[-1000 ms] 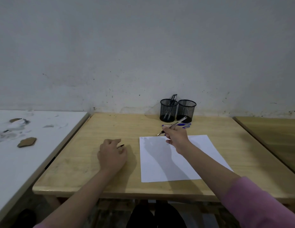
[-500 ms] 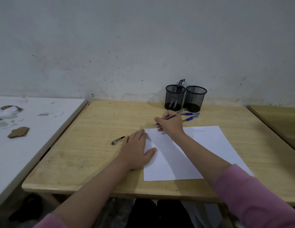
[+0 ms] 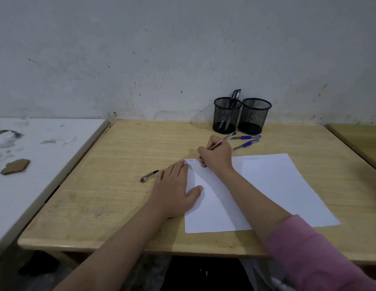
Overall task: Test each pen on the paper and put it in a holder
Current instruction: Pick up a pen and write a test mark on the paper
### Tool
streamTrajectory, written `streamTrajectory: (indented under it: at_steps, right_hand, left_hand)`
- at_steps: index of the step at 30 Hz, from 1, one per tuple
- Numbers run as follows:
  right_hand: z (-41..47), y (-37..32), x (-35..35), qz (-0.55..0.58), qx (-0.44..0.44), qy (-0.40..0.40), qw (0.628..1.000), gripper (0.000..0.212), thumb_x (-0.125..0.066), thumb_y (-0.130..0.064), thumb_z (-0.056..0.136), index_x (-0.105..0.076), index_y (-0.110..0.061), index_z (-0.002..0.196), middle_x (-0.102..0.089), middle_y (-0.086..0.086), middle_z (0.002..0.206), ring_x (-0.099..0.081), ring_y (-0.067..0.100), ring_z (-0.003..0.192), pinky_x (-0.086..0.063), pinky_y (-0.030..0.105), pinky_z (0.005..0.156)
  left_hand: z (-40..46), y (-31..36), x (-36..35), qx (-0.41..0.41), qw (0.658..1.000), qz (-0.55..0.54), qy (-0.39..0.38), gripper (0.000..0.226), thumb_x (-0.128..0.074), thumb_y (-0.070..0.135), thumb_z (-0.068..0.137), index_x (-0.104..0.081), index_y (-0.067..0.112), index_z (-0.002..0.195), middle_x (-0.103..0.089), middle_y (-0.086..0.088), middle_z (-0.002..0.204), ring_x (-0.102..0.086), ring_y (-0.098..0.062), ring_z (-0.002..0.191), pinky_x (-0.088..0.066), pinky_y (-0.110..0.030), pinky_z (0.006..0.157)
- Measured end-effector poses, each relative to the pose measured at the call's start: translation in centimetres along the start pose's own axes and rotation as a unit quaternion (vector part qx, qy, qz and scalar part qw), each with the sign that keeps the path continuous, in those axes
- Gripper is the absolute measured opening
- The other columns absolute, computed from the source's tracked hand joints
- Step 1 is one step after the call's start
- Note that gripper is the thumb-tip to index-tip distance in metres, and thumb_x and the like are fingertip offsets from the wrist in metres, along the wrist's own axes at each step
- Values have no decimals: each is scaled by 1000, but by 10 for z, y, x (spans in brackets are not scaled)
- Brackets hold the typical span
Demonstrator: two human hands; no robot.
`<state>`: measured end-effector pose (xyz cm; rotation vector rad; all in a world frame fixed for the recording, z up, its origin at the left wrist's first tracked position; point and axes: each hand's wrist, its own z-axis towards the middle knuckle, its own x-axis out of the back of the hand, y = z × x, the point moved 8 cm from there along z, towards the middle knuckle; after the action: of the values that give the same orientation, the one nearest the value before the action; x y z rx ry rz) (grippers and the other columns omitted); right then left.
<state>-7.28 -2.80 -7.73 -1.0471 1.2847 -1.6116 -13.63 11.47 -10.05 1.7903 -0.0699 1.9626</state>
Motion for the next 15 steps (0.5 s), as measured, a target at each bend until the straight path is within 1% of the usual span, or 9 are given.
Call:
streamTrajectory:
  at_steps: [5, 7, 9, 11, 13, 15]
  right_hand:
    - [2, 1, 0, -16, -7, 1, 1000, 27, -59, 5, 74, -40, -9, 61, -48, 11, 50, -57, 15, 38, -47, 24, 38]
    - [2, 2, -1, -17, -10, -5, 1000, 28, -59, 5, 74, -39, -9, 61, -47, 10, 50, -57, 13, 36, -45, 23, 37]
    - [2, 1, -1, -14, -4, -2, 1000, 27, -59, 5, 74, -40, -9, 61, -47, 10, 50, -57, 14, 37, -46, 24, 38]
    - [2, 3, 0, -11, -6, 9, 1000, 27, -58, 5, 73, -39, -9, 61, -47, 11, 50, -56, 14, 36, -47, 26, 39]
    - [2, 4, 0, -14, -11, 14, 1000, 28, -59, 4, 73, -38, -10, 59, -46, 10, 50, -55, 14, 36, -46, 24, 38]
    - [3, 4, 0, -15, -12, 11, 1000, 28, -59, 3, 73, -39, -10, 60, -47, 10, 50, -55, 14, 36, -46, 23, 38]
  left_hand:
    - [0, 2, -1, 0, 1000, 3, -14, 97, -6, 69, 66, -12, 17, 147, -8, 4, 158, -7, -14, 145, -6, -41, 117]
    - [0, 2, -2, 3, 1000, 5, -18, 93, -11, 69, 71, -11, 17, 147, -8, 4, 158, -7, -14, 145, -6, -41, 117]
    - [-1, 2, -2, 5, 1000, 7, -21, 88, -16, 66, 75, -11, 16, 147, -8, 4, 158, -7, -14, 145, -5, -41, 117]
    - [0, 2, -1, 5, 1000, 8, -15, 92, -11, 69, 71, -12, 17, 147, -9, 4, 158, -8, -15, 144, -6, -41, 117]
    - [0, 1, -1, 5, 1000, 11, -10, 97, -6, 70, 66, -14, 17, 147, -10, 4, 158, -10, -14, 144, -8, -41, 117]
    - [0, 1, -2, 6, 1000, 12, -7, 98, -6, 70, 65, -14, 17, 147, -11, 5, 158, -10, -14, 144, -10, -41, 118]
